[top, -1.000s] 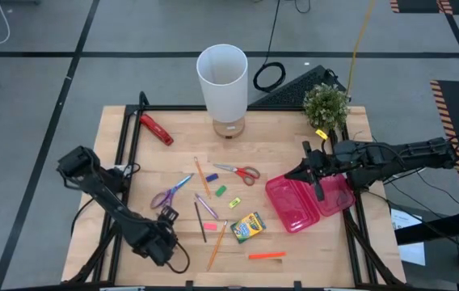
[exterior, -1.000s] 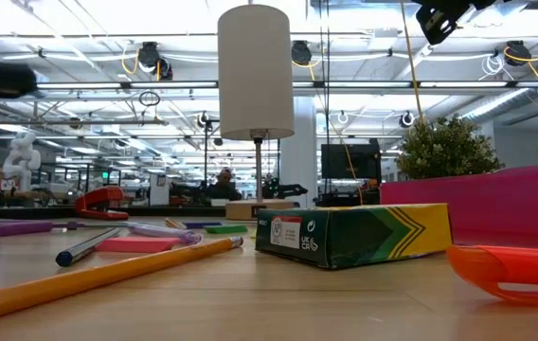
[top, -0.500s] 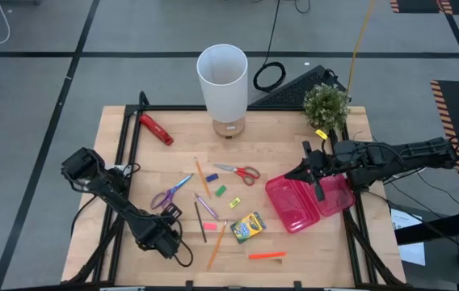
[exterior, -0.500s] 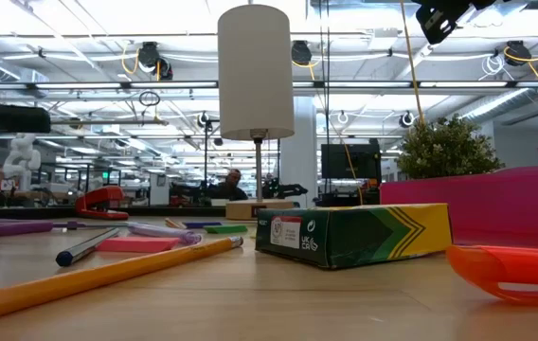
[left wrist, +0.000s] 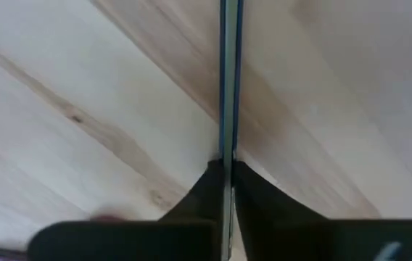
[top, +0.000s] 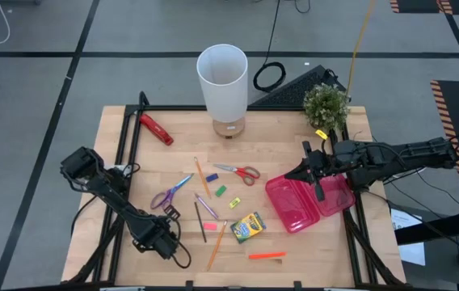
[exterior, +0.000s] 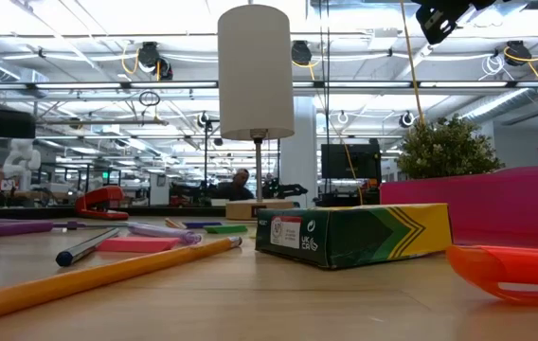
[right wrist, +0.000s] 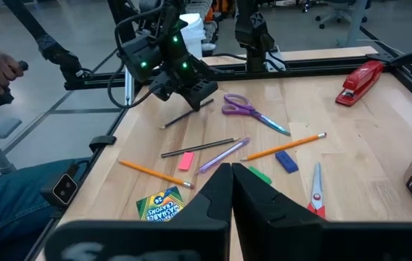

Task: Pack school essentials
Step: Put the left blue pencil into the pink supply box

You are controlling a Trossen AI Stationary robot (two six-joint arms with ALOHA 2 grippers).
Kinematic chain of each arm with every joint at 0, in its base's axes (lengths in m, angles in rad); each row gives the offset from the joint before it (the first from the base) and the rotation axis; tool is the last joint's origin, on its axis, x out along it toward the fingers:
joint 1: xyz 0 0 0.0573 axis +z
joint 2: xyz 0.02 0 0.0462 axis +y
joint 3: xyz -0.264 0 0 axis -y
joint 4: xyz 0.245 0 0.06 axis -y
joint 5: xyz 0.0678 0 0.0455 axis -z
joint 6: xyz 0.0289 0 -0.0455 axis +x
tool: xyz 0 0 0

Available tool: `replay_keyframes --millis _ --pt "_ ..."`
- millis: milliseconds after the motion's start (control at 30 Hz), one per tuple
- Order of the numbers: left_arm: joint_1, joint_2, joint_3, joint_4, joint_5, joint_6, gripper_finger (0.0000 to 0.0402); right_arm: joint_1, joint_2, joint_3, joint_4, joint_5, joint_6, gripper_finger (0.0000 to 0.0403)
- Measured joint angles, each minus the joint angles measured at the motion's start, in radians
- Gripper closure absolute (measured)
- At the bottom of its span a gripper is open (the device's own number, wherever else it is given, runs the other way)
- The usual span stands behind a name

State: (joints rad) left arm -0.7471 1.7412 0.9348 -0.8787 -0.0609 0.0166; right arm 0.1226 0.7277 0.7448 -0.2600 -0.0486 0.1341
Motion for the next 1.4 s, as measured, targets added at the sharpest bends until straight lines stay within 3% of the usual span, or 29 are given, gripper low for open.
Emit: replay_keyframes --millis 233,567,800,1000,1200,1400 --pt "0.001 -0.031 -0.003 0.007 -0.016 -0.050 0.0371 0.000 0.010 0.000 0.001 0.009 0.000 0.0403" --pt "0.009 -0.139 -0.003 0.011 -0.116 -0.131 0.0392 0.000 0.077 0.000 0.024 0.166 0.030 0.0403" --pt "0.031 -0.187 -0.001 0.009 -0.215 -0.127 0.0395 0.000 0.186 -0.001 0.147 0.180 0.138 0.0403" --pt "0.061 -0.188 0.008 0.009 -0.227 -0.118 0.0395 0.000 0.297 -0.001 0.274 0.177 0.142 0.0403" --pt "0.045 -0.188 0.071 -0.039 -0.076 -0.469 0.0395 0.000 0.376 -0.001 0.300 0.149 0.143 0.0403" --pt "-0.115 -0.190 0.172 -0.039 -0.052 -0.733 0.0394 0.000 0.400 -0.001 0.300 0.122 0.158 0.0403"
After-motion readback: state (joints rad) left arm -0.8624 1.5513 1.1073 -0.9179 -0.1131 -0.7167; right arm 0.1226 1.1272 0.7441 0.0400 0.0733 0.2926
